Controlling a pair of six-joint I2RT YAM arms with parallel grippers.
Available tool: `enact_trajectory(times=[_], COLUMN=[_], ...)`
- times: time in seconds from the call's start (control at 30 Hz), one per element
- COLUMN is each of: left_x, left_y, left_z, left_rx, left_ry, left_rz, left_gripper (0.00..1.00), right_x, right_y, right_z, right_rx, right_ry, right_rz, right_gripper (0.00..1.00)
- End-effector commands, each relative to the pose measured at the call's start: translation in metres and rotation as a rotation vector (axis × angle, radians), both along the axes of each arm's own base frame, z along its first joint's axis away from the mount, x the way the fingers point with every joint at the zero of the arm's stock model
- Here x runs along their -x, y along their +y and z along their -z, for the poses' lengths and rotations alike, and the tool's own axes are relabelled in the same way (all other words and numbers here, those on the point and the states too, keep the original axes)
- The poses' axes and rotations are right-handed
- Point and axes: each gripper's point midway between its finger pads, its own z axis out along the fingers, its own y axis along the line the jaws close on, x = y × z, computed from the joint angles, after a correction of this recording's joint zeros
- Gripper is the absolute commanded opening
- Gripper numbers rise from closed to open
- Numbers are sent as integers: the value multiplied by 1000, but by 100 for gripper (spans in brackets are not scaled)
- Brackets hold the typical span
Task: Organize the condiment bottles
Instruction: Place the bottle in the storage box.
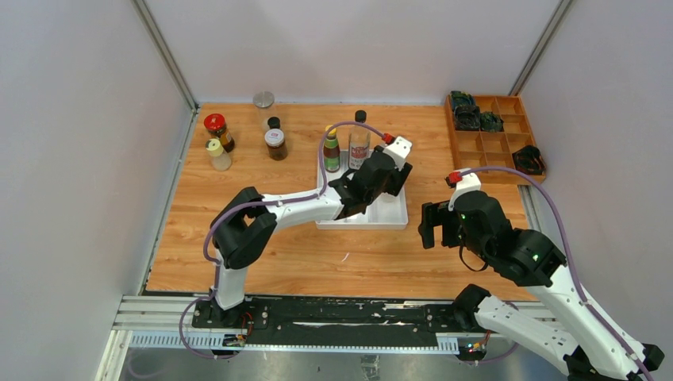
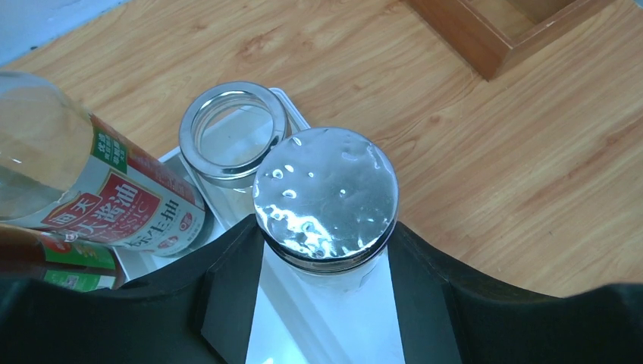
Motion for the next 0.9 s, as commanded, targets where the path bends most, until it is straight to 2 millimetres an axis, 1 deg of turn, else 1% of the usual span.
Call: enact_trajectory(times=[0.0, 0.13, 0.2, 0.3, 0.33, 0.37, 0.47, 0.6, 0.63, 0.7, 0.73, 0.77, 0.8, 0.83, 0.87], left_x=[-13, -14, -13, -8, -7, -6, 3, 21, 27, 45, 60, 74, 88, 98, 107], left_y=[-8, -5, -5, -2, 1, 3, 6, 15, 17, 29, 46, 60, 71, 84, 101], left_z=[-14, -2, 1, 2, 2, 1, -6, -41, -52, -76, -75, -90, -100, -100, -113], left_rx=[71, 55, 56, 67, 72, 75, 83, 88, 84, 47, -25, -36, -45, -71, -53], left_ry=[-44, -29, -22, -5, -1, 2, 18, 23, 36, 72, 119, 124, 124, 129, 119], left_rz=[-31, -52, -49, -48, -55, -60, -41, -9, 4, -9, -38, -61, -80, -105, -128], left_gripper=[61, 69, 71, 80, 85, 98, 100, 100, 100, 100, 100, 100, 100, 100, 100], right_x=[5, 6, 6, 6, 6, 6, 6, 5, 5, 5, 5, 5, 6, 6, 6], right_y=[1, 1, 2, 2, 2, 2, 4, 5, 5, 5, 4, 5, 5, 5, 5], right_z=[5, 7, 7, 7, 7, 8, 9, 10, 11, 11, 10, 9, 10, 10, 10], right_rx=[6, 8, 6, 9, 9, 10, 9, 11, 13, 13, 13, 11, 10, 9, 10], right_ry=[21, 24, 26, 27, 28, 30, 34, 37, 39, 37, 35, 34, 35, 34, 36], right_rz=[-15, -17, -21, -25, -25, -25, -29, -35, -36, -35, -34, -36, -38, -38, -39], right_gripper=[96, 95, 96, 95, 96, 96, 96, 96, 96, 96, 96, 96, 96, 96, 96])
